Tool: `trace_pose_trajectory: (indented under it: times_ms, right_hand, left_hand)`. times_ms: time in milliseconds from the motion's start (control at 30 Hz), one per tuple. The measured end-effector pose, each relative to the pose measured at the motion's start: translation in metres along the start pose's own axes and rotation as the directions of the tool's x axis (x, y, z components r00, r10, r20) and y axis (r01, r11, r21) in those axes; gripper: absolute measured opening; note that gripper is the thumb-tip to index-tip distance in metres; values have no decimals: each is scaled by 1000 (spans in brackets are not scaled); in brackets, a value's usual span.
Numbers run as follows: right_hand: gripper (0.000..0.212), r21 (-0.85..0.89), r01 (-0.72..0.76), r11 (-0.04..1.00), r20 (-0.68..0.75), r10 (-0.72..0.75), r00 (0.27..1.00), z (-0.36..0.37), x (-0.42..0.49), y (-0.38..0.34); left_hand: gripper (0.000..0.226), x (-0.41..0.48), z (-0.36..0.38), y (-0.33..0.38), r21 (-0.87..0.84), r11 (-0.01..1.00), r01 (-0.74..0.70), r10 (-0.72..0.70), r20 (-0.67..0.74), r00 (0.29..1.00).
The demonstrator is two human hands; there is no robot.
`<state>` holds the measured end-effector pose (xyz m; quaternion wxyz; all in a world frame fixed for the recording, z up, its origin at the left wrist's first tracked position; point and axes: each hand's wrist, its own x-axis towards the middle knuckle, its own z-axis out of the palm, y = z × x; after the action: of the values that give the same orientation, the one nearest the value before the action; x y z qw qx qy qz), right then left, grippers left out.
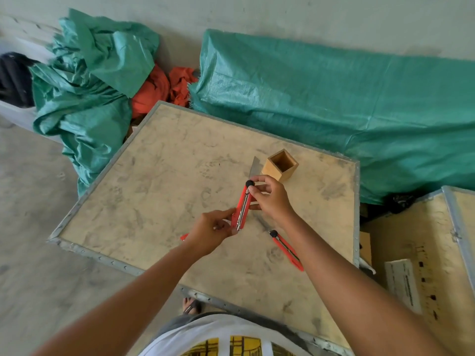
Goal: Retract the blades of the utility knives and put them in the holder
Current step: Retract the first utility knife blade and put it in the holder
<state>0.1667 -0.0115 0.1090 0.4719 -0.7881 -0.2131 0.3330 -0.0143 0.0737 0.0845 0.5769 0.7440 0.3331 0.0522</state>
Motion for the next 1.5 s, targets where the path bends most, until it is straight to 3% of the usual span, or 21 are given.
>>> trace_pose_trajectory:
  times_ms: [167, 300, 533, 800, 1033, 1200, 1333, 1500]
  right_hand:
    - [24, 36, 51, 998, -41, -49, 998, -3, -16, -30]
    - [26, 93, 88, 992, -68, -82, 994, -6, -30, -46]
    - [22, 18, 112, 994, 109, -113, 988, 13, -59, -51]
    - [31, -16, 145, 989, 80, -143, 986, 29, -85, -58]
    - [18, -126, 143, 982, -54, -151, 987, 30, -96, -52]
    - [31, -86, 169, 982, -4, -170, 985, 18, -105, -52]
    - [18, -107, 185, 977, -75, -194, 978, 12, -107, -48]
    - [22, -88, 204, 975, -91, -212, 973, 2, -104, -46]
  left_hand:
    - [66, -9, -31, 24, -106, 992, -74, 87, 123, 989]
    - [62, -14, -44, 31, -158, 981, -115, 136, 131, 982]
    - [49, -14, -67, 38, -310, 944, -113, 146, 86, 986]
    - [49, -20, -82, 39, -285, 947, -151, 191, 118, 975]
    - [51, -25, -75, 41, -246, 951, -189, 226, 135, 965]
    - [52, -30, -65, 46, -272, 940, -204, 243, 118, 963]
    - [52, -31, -55, 51, -285, 937, -203, 243, 112, 964]
    - [52, -27, -44, 59, -272, 935, -227, 263, 103, 959]
